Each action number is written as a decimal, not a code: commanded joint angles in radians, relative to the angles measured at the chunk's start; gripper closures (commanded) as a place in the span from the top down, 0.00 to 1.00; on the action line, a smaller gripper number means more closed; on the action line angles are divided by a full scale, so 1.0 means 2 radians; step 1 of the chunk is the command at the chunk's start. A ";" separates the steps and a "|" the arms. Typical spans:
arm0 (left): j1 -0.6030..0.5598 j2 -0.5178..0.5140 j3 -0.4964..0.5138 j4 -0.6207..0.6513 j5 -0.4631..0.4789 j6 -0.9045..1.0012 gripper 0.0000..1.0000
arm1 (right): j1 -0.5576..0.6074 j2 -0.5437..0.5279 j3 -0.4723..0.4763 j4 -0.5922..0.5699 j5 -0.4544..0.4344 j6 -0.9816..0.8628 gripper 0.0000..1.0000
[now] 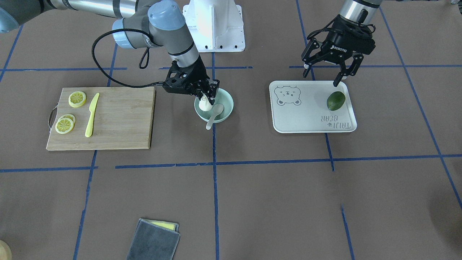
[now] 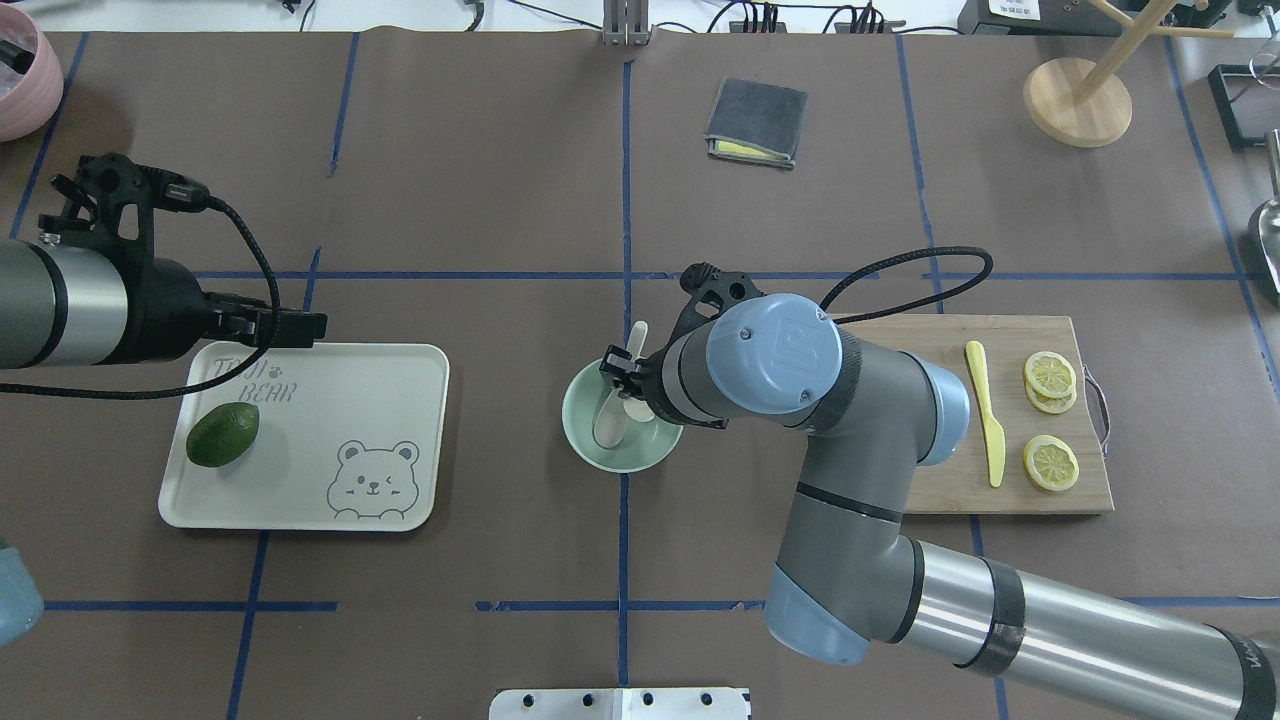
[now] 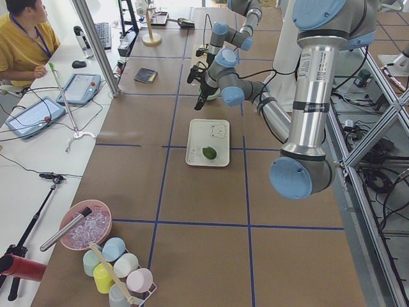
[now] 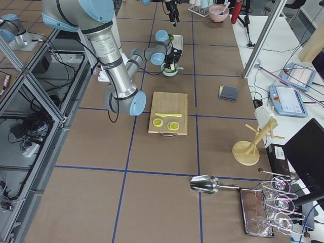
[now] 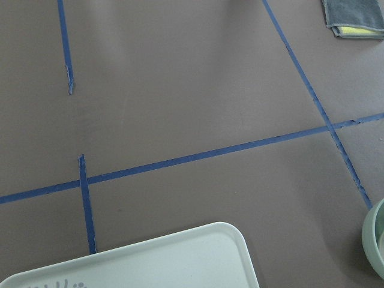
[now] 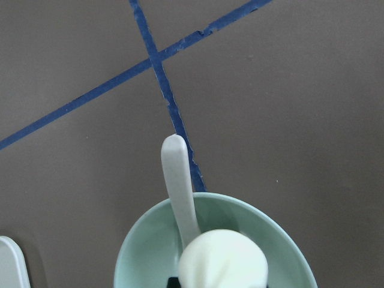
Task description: Put spoon and bun in bowl
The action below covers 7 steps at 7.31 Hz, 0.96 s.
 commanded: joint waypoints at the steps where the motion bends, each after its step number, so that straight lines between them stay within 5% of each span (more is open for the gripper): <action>1: 0.002 0.000 0.003 0.000 0.000 -0.010 0.99 | -0.003 0.003 -0.005 0.002 -0.002 0.009 0.76; 4: 0.001 0.002 0.006 0.000 0.001 -0.010 0.99 | -0.001 0.001 0.012 0.001 0.001 0.010 0.75; 5: -0.002 0.005 0.014 0.000 0.000 -0.002 0.99 | 0.008 -0.035 0.060 -0.003 0.009 0.009 0.89; 6: -0.004 0.007 0.021 0.000 0.000 0.001 0.99 | 0.033 -0.104 0.121 -0.001 0.039 0.005 1.00; 7: -0.004 0.033 0.022 -0.004 -0.007 0.046 0.99 | 0.092 -0.156 0.149 0.003 0.128 -0.020 1.00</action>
